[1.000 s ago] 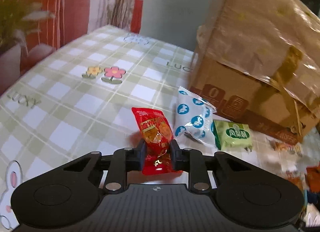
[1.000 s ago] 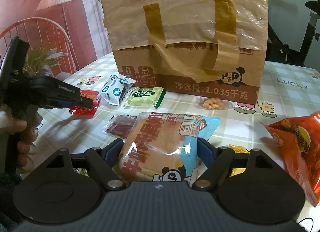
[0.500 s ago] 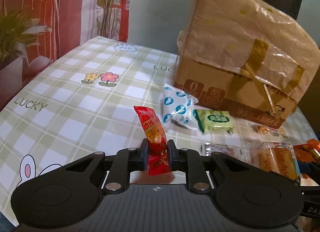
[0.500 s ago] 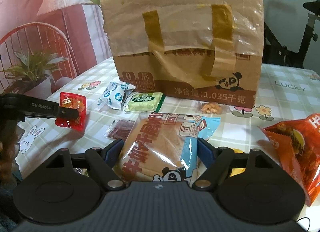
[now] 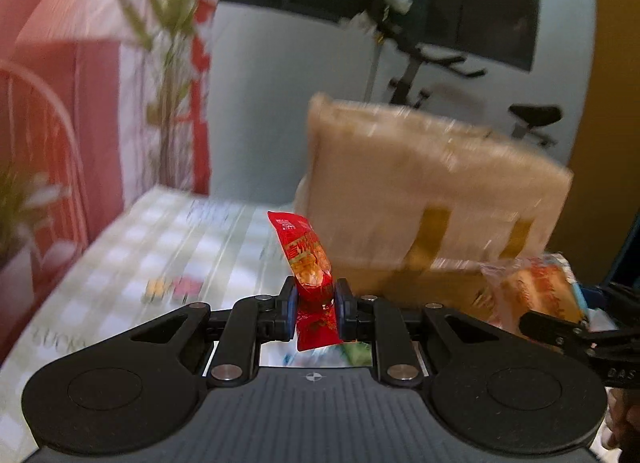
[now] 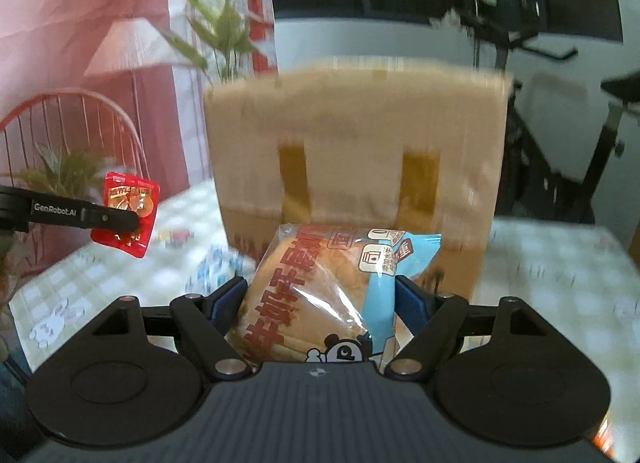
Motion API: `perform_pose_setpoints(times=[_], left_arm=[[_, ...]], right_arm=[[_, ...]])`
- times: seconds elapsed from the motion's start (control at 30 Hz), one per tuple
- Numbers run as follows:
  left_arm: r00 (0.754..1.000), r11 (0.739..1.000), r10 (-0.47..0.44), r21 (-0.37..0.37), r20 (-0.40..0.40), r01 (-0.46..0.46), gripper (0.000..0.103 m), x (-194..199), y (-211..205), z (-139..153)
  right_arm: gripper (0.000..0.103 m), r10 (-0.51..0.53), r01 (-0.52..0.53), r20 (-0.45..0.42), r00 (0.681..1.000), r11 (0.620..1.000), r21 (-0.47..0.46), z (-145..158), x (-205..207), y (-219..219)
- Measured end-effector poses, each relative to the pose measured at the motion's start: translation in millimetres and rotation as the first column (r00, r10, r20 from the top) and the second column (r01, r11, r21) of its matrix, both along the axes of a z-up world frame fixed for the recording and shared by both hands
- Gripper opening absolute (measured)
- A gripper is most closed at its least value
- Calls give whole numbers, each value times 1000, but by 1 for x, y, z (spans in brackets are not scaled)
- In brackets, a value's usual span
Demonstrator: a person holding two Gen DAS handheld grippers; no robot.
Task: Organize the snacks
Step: 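Carry the red candy packet and bread bun over the box, then open both tools to drop the candy packet and bun into the box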
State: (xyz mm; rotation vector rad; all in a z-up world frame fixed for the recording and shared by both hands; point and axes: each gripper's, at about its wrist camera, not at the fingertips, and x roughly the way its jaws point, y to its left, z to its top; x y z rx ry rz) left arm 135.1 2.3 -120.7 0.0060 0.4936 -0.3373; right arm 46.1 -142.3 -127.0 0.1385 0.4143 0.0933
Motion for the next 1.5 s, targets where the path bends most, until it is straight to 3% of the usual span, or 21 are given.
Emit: perform_pose_setpoints(times=[0.17,0.27,0.4,0.7,0.9,1.1,1.17,1.23,1.33,1.5], left_arm=[[997,997,-53,-44,58,55,20,3,-8,38],[995,992,-78,-90,67,84,20,9,-13,56],[989,989,-106,-96,106,116,20,21,-25,78],[984,981,-146,-111,104,157,20,84,-63,103],[990,986,-140,-91,31,142,20,131,-82,93],[988,986,-151,-79,-22,149,21,161,-81,73],[986,984,-162,-83,-37,159,31,170,-79,70],[986,984,-162,-83,-32,159,50,171,-76,68],[986,983,-165,-81,-21,163,52,170,-74,67],[988,986,-149,-80,-28,147,56,165,-68,67]], right_arm=[[80,22,-23,110,994,1000,8,39,1,-8],[80,33,-45,160,987,996,71,61,3,-19],[80,39,-62,193,980,991,115,90,16,-33],[80,65,-55,239,969,997,-47,140,78,-46],[80,7,8,200,980,997,-77,138,131,-51],[80,64,-50,102,993,990,-130,117,178,-36],[80,94,-84,71,993,988,-128,112,189,-33],[81,110,-106,32,993,988,-107,107,199,-32],[81,129,-130,-16,992,988,-84,103,209,-32],[85,132,-133,-19,991,986,-98,104,210,-30]])
